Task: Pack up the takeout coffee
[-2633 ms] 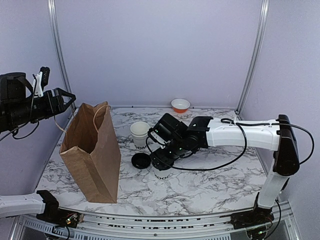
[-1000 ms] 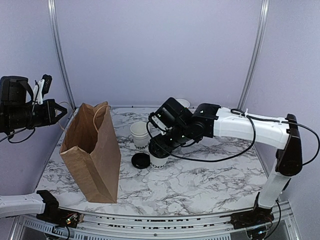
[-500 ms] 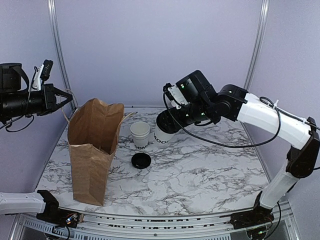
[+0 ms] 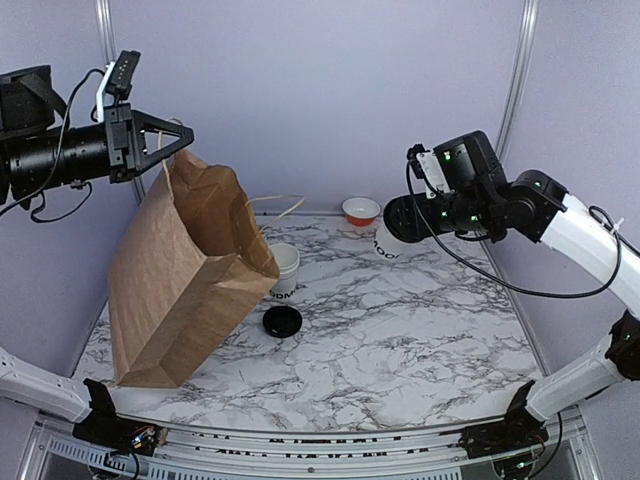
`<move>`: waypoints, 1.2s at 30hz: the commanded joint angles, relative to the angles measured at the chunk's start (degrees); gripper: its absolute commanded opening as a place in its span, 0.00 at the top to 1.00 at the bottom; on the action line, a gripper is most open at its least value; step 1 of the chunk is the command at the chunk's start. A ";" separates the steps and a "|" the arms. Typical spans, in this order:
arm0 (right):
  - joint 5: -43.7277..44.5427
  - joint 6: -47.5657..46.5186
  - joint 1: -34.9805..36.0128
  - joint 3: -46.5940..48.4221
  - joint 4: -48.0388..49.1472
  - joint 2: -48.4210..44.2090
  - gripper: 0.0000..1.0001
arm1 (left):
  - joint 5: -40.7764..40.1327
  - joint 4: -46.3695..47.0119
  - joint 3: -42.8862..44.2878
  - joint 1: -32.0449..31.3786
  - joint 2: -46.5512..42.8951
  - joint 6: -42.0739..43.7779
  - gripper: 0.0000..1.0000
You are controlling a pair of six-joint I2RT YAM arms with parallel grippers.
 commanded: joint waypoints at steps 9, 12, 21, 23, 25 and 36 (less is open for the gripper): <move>10.21 -0.04 -10.50 -5.75 -4.80 -8.98 0.43 | -6.28 3.77 31.10 -15.32 27.16 6.30 1.00; 11.82 -0.07 -13.44 -6.45 -6.11 -11.25 0.42 | -3.67 4.25 38.70 -15.35 34.07 6.25 1.00; 15.42 -0.23 -18.57 -7.09 -8.95 -16.26 0.42 | 1.03 22.76 35.72 -15.35 43.10 2.75 1.00; 16.14 -0.18 -18.62 -6.65 -9.57 -16.56 0.42 | 0.89 25.56 34.53 -15.35 44.54 1.38 1.00; 16.68 -0.18 -18.57 -6.11 -10.18 -16.64 0.42 | -0.13 28.76 30.70 -15.29 44.63 -0.53 1.00; 19.42 -2.79 -18.56 0.52 -11.24 -15.12 0.42 | 2.36 39.77 18.18 -14.66 43.95 -8.07 1.00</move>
